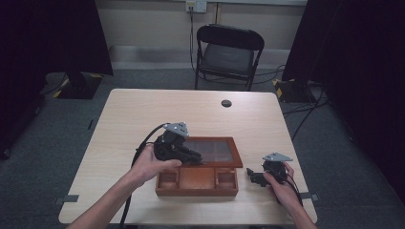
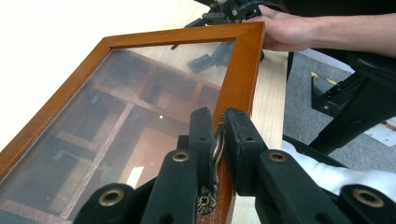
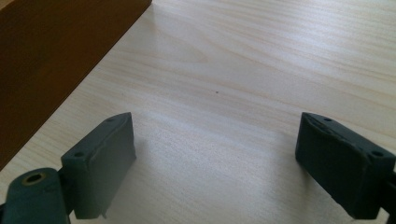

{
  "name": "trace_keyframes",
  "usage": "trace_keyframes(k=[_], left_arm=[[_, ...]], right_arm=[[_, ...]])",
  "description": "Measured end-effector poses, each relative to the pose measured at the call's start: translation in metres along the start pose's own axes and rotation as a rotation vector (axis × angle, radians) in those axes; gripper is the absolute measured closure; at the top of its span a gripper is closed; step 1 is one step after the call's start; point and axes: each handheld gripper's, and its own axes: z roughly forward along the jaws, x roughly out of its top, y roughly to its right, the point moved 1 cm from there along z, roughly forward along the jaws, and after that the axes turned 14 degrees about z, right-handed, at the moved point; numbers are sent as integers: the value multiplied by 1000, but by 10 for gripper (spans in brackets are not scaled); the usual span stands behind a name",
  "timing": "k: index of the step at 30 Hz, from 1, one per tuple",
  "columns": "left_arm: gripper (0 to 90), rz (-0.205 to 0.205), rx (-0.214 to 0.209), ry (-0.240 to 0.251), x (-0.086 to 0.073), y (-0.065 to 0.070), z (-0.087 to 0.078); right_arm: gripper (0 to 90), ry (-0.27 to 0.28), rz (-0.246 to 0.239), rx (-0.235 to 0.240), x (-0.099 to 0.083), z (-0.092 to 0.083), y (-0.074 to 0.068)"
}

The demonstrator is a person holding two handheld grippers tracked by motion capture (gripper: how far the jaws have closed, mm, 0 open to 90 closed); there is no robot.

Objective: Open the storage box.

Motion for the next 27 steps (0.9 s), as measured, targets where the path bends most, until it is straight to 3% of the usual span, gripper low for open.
trace_keyframes(k=[8, 27], left_arm=[[814, -7, 1, -9, 4, -2, -1], [814, -16, 28, 22, 10, -8, -9]], right_arm=[[113, 0, 0, 0, 0, 0, 0], [113, -1, -2, 2, 0, 0, 0]])
